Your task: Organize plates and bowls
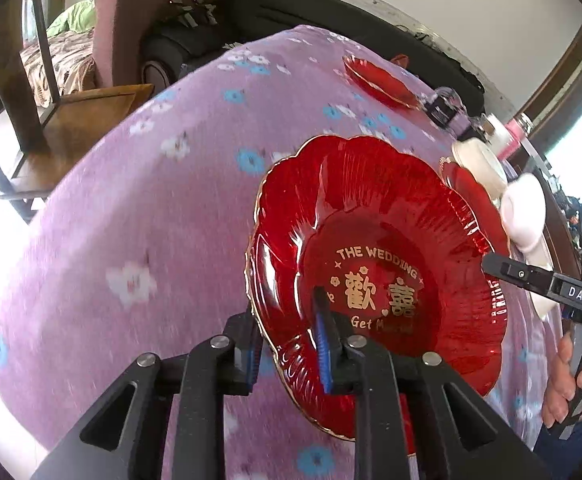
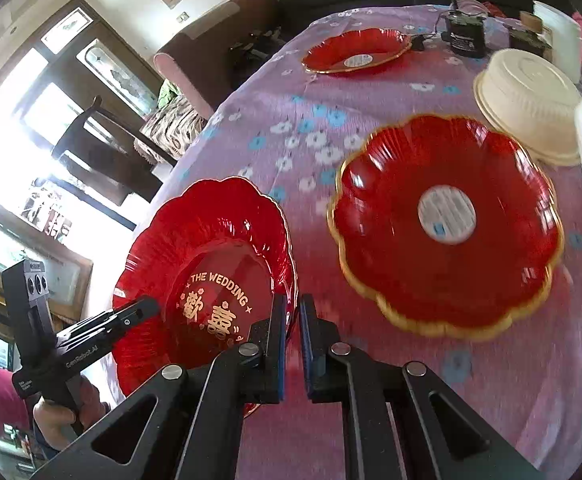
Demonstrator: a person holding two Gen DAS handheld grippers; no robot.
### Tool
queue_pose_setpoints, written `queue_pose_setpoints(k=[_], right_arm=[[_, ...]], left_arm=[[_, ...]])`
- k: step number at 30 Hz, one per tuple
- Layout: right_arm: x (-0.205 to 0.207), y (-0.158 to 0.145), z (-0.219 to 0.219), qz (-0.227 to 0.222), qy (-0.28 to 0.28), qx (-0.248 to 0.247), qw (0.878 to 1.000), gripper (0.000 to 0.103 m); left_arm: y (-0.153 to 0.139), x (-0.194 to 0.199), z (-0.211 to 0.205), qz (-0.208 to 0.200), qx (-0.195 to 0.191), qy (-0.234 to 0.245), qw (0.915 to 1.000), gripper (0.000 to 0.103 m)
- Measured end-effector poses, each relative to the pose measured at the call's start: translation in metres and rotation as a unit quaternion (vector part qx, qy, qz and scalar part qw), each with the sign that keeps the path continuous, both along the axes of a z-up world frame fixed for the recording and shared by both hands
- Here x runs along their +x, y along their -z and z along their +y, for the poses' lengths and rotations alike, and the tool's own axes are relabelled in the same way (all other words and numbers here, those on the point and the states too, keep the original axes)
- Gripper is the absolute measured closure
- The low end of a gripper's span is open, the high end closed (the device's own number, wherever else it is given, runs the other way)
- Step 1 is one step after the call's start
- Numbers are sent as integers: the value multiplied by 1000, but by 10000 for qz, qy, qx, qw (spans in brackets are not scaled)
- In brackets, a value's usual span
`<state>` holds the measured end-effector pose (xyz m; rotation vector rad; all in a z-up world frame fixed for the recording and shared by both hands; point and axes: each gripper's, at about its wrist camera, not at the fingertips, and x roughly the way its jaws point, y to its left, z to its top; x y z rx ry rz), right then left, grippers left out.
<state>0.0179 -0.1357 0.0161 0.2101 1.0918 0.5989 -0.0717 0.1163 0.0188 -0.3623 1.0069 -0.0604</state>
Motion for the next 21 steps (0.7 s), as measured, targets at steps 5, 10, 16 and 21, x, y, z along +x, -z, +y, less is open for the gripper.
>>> queue_pose_setpoints(k=[5, 10, 16, 21], right_arm=[[-24, 3, -20, 67, 28, 111, 9999, 94], [-38, 8, -38, 117, 116, 208, 9996, 94], [-46, 10, -54, 107, 214, 273, 9993, 94], [-48, 12, -63, 136, 217, 445, 9987, 92]], left_arm=[[-1, -21, -18, -33, -46, 192, 9998, 78], [-1, -33, -34, -56, -11, 357, 9993, 73], [0, -37, -49, -87, 44, 518, 9986, 73], [1, -37, -50, -131, -98, 588, 9981, 68]])
